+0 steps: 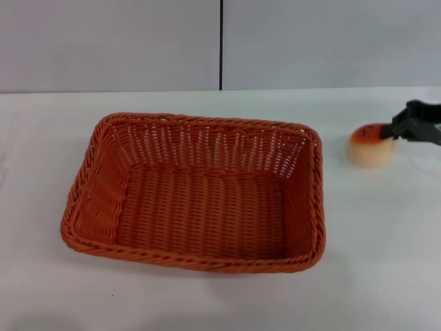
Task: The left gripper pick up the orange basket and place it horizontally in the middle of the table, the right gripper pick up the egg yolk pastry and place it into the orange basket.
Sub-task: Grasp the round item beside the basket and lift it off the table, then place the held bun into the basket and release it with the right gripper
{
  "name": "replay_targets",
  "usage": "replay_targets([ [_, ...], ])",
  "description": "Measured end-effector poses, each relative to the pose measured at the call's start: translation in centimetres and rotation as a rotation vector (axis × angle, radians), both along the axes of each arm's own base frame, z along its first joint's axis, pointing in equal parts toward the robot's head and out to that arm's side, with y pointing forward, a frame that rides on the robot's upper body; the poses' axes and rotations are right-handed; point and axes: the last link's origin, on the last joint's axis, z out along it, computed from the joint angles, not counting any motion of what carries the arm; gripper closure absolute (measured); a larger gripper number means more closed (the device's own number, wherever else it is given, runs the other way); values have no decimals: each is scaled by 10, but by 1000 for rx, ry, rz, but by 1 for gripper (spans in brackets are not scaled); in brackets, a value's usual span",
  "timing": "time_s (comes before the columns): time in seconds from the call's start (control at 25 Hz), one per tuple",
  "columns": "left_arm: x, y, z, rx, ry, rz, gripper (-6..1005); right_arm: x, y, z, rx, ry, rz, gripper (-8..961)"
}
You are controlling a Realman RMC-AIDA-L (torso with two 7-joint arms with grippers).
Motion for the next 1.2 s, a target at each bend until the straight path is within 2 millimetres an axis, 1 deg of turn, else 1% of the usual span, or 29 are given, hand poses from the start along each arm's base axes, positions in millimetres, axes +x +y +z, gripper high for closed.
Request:
replay_targets([
  [0.16, 0, 1, 0, 4, -1, 0, 346, -18, -10, 18, 26, 133, 60, 922],
  [0.32, 0, 2, 0, 2, -1, 6, 346, -32, -21, 30, 64, 314, 95, 926],
  [0.44, 0, 4, -1, -1, -2, 11, 346, -42, -26, 39, 90, 405, 142, 927],
  [0.52, 0, 5, -2, -4, -2, 8, 346, -50, -27, 40, 101, 464, 171, 928],
  [0.56, 1, 5, -2, -5, -2, 7, 346, -53, -27, 38, 95, 486, 176, 928],
  [0.6, 1, 5, -2, -5, -2, 7, 346, -56, -27, 35, 87, 506, 181, 928],
  [0.72, 1, 6, -3, -6, -4, 6, 346, -71, -24, 13, 6, 521, 206, 929],
  [0.84, 1, 5, -4, -7, -6, 6, 346, -97, -16, -13, -77, 503, 258, 928],
  [1.0, 1, 4, -5, -10, -11, 12, 346, -128, -5, -43, -133, 462, 314, 931],
  [1.12, -1, 0, -6, -10, -14, 21, 346, -141, -4, -64, -183, 424, 330, 932],
  [1.2, -3, -3, -6, -8, -14, 29, 346, -147, -6, -76, -208, 408, 339, 932],
])
